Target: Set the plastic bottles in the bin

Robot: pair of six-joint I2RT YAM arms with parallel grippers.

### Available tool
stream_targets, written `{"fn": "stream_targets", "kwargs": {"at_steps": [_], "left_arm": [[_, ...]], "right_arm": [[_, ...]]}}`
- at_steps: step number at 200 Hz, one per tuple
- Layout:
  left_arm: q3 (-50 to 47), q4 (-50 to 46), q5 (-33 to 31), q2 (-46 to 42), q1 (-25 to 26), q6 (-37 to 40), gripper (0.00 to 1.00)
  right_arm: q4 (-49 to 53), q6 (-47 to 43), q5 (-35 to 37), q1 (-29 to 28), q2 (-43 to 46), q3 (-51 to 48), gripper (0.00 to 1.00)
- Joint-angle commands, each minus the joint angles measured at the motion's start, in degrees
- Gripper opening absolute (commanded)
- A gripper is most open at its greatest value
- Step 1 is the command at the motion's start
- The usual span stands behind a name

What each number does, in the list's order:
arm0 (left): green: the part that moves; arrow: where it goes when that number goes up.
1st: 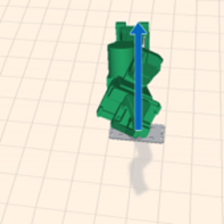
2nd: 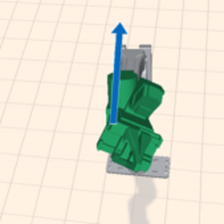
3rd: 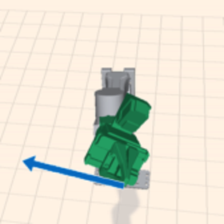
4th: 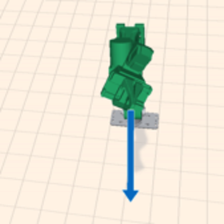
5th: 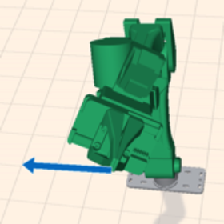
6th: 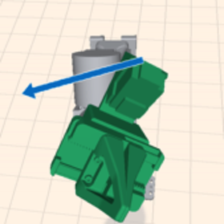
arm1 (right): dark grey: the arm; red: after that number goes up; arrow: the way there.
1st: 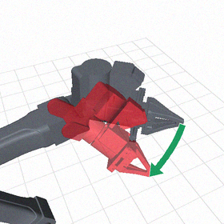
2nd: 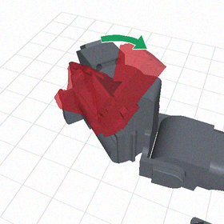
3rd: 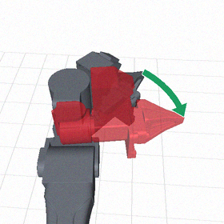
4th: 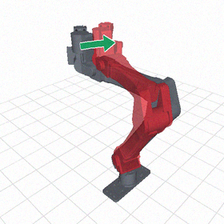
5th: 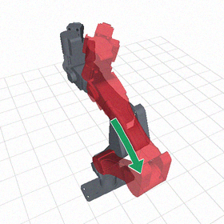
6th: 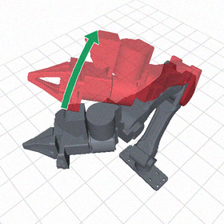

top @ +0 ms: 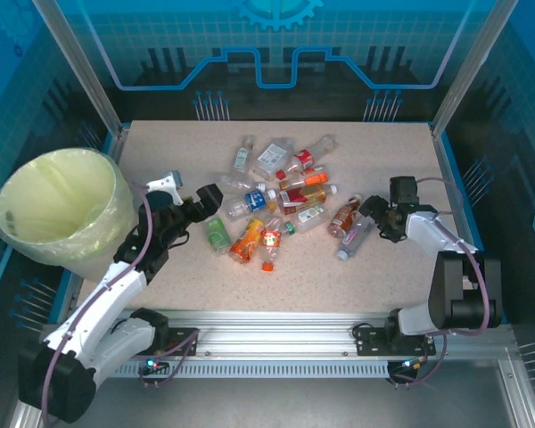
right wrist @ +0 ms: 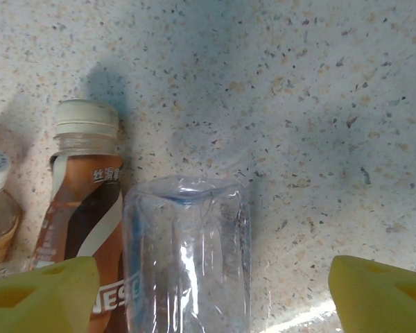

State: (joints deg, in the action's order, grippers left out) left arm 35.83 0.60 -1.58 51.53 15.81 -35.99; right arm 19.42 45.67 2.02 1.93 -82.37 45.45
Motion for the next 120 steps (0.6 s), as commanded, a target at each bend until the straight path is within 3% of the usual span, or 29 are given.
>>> {"fn": "stream_targets", "kwargs": {"at_steps": [1, 41, 63, 95, 120], "left_arm": [[-0.74, 0.07, 4.96, -0.20, 0.18, -3.18, 0.99], [-0.81, 3.18, 10.64, 3.74, 0.48, -6.57, 0.99], [0.81, 2.80, 11.96, 6.42, 2.18, -4.54, 0.99], [3.05, 0.75, 11.86, 8.28, 5.13, -0.90, 0.99], [3.15, 2.77, 14.52, 8.90, 6.13, 0.57, 0.99]], "right_arm": [[-1.73, 1.89, -1.33, -0.43, -3.00, 1.07, 0.84], [-5.18, 3.04, -0.95, -0.88, -5.86, -0.80, 0.77], [-6.23, 2.85, -0.72, -0.83, -5.84, -1.76, 0.71], [-8.75, 3.22, -0.56, -0.88, -1.59, -5.12, 0.56], [-8.48, 3.26, 2.31, -1.12, 3.33, -7.82, 0.51]]}}
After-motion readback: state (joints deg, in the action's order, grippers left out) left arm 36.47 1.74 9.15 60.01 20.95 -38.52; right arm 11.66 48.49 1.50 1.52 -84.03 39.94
